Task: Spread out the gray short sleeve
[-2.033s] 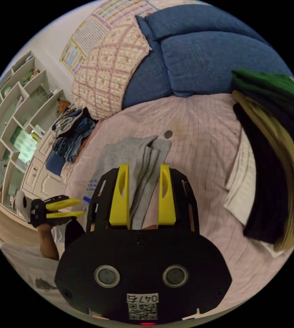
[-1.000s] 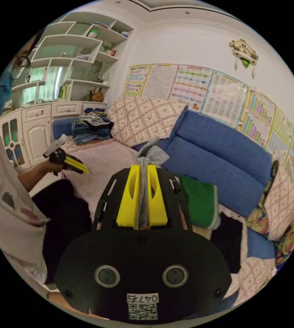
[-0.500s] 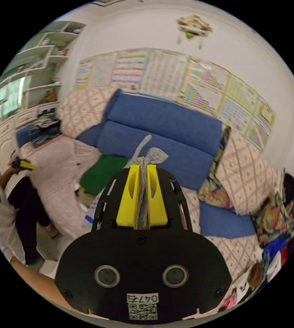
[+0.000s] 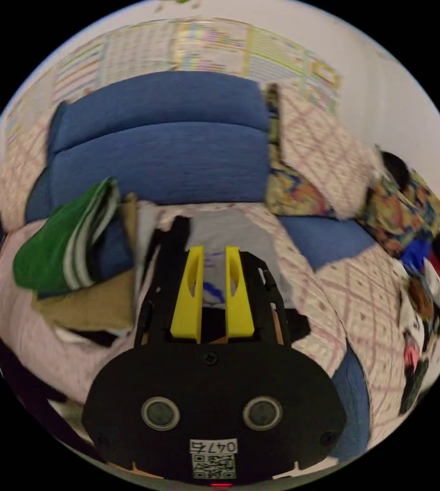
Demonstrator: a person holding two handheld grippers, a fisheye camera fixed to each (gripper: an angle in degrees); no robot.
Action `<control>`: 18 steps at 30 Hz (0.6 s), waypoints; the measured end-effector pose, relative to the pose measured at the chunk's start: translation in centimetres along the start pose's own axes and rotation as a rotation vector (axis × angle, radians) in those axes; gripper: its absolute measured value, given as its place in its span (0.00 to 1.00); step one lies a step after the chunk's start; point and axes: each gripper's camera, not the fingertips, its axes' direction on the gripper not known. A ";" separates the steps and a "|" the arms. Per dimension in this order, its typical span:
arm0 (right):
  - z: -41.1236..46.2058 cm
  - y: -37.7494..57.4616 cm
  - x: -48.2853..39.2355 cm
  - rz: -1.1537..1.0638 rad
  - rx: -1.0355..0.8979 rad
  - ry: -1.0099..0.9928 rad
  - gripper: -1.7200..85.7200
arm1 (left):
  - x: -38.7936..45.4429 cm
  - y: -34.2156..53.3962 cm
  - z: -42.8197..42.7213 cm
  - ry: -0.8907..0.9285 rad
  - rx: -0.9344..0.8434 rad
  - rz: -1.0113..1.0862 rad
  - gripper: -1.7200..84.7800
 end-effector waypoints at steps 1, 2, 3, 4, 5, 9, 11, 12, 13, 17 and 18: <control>1.1 0.0 -1.2 -0.056 -0.040 -0.013 0.05 | -0.3 -0.4 0.2 0.010 0.006 0.000 0.02; 2.7 -0.1 -2.0 -0.097 -0.102 -0.011 0.05 | -0.5 -0.7 0.4 0.019 0.012 0.001 0.02; 3.5 -0.1 -2.3 -0.110 -0.137 -0.003 0.05 | -0.5 -0.8 0.5 0.023 0.015 0.002 0.02; 5.3 -0.1 -2.6 -0.122 -0.202 0.022 0.06 | -0.6 -1.0 0.6 0.025 0.021 0.006 0.02; 7.0 -0.1 -2.6 -0.114 -0.254 0.038 0.06 | -0.8 -0.9 0.8 0.022 0.024 0.011 0.02; 10.6 -0.3 -2.1 -0.075 -0.362 0.068 0.05 | -2.1 -0.3 2.4 0.017 0.009 0.011 0.02; 9.8 -1.4 -1.6 -0.050 -0.331 0.102 0.03 | -3.6 0.2 3.5 0.014 -0.002 -0.004 0.02; 9.3 -1.9 -1.4 -0.046 -0.321 0.103 0.03 | -4.1 0.3 3.7 0.014 -0.001 -0.008 0.02; 7.7 -3.0 -1.0 -0.037 -0.294 0.108 0.02 | -4.8 0.6 4.0 0.014 0.006 -0.017 0.02; 0.1 -6.5 -1.5 -0.146 -0.241 0.110 0.03 | -7.1 1.5 4.8 0.016 0.052 -0.041 0.01; -0.4 -6.6 -1.8 -0.180 -0.260 0.101 0.03 | -7.3 1.7 5.1 0.015 0.056 -0.042 0.01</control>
